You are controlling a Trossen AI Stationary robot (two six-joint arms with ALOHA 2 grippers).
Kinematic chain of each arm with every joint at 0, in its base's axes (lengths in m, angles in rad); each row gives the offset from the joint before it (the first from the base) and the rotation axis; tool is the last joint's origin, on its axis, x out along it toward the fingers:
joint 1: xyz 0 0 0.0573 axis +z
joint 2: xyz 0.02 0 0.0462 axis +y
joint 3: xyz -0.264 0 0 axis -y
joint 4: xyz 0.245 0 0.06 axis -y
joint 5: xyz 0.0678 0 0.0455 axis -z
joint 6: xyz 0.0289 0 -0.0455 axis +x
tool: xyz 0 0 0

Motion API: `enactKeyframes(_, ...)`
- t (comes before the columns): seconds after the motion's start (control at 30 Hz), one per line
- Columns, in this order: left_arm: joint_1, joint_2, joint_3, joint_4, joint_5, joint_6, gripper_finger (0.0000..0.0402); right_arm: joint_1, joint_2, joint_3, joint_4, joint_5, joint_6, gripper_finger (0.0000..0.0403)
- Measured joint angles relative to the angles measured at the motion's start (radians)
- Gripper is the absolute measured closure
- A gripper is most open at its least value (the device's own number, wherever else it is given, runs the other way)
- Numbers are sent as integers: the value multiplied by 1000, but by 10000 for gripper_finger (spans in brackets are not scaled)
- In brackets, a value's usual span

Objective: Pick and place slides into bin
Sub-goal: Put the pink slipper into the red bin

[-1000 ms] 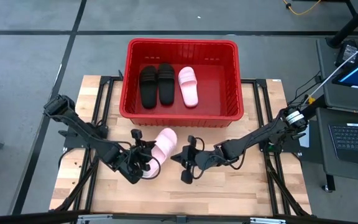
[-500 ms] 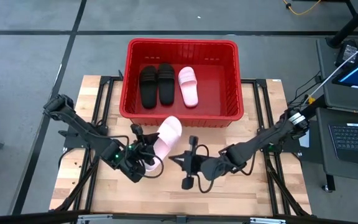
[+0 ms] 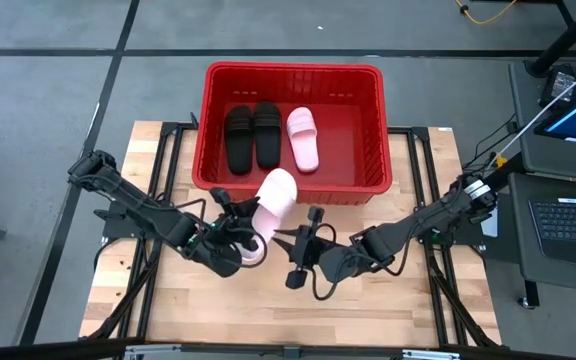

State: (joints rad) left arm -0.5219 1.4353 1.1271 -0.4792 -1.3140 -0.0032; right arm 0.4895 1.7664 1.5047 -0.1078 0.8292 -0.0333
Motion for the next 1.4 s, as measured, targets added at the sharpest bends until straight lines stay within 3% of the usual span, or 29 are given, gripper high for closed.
enactKeyframes(0.17,2,0,0,108,49,68,397,-32,0,0,0,0,-14,273)
enactKeyframes(0.3,2,0,0,161,51,121,397,-59,0,0,-5,1,-58,259)
enactKeyframes(0.6,3,0,0,181,50,149,397,-109,0,0,-168,0,16,281)
enactKeyframes(0.83,3,0,-1,181,59,148,397,-111,0,0,-188,0,25,294)
enactKeyframes(1.4,2,1,-1,192,119,128,397,-110,1,0,-283,143,-4,294)
